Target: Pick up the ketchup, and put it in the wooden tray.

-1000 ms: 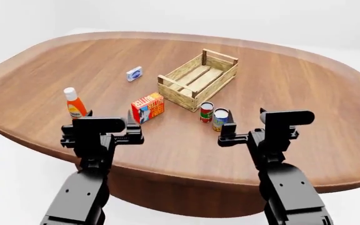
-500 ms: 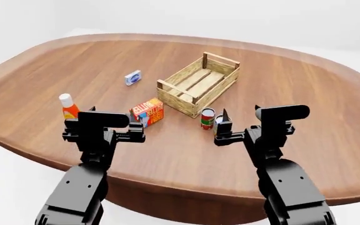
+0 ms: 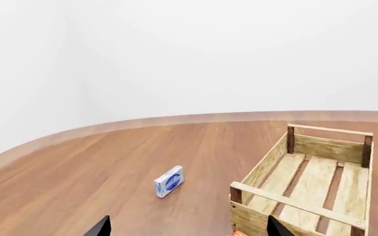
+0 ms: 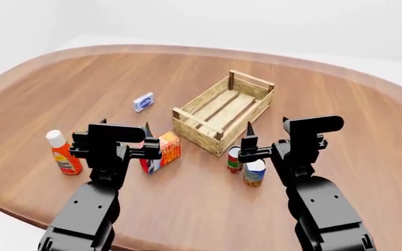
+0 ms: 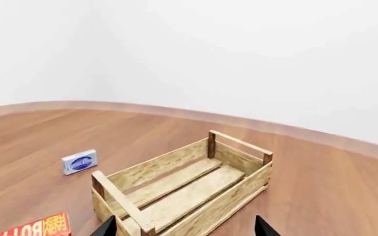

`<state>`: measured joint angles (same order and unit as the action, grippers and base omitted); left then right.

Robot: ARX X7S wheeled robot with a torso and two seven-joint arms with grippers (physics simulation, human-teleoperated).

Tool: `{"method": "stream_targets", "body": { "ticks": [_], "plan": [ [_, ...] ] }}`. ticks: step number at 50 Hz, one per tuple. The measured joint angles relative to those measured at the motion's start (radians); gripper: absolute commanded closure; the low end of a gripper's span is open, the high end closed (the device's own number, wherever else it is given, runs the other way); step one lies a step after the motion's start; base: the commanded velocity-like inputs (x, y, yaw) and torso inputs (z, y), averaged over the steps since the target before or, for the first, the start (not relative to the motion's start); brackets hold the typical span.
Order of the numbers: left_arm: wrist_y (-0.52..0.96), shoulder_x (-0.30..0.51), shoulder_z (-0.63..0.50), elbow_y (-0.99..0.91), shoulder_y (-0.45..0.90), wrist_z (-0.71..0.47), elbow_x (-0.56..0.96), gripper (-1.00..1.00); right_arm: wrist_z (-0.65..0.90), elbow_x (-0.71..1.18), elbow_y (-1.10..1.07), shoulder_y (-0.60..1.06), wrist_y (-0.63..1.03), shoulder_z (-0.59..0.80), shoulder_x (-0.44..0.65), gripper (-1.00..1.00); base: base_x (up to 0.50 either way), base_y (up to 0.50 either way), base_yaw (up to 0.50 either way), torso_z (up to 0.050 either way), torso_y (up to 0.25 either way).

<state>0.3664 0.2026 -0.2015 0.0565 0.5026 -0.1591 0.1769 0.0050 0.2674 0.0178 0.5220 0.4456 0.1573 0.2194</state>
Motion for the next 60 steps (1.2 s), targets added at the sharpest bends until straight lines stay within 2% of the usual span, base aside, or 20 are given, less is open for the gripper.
{"method": "stream_targets", "body": {
  "ticks": [47,60],
  "plan": [
    [-0.016,0.015,-0.013,0.017,0.001,-0.016,0.016,-1.0,0.017,0.014,0.01,0.007,-0.006,0.02,0.006,-1.0,0.38,0.09,0.0,0.0,0.001],
    [-0.009,0.027,-0.007,-0.006,-0.008,-0.024,0.026,-1.0,0.029,0.017,-0.004,0.004,0.001,0.026,0.009,-1.0,0.0,0.0,0.0,0.0,0.0]
  ]
}}
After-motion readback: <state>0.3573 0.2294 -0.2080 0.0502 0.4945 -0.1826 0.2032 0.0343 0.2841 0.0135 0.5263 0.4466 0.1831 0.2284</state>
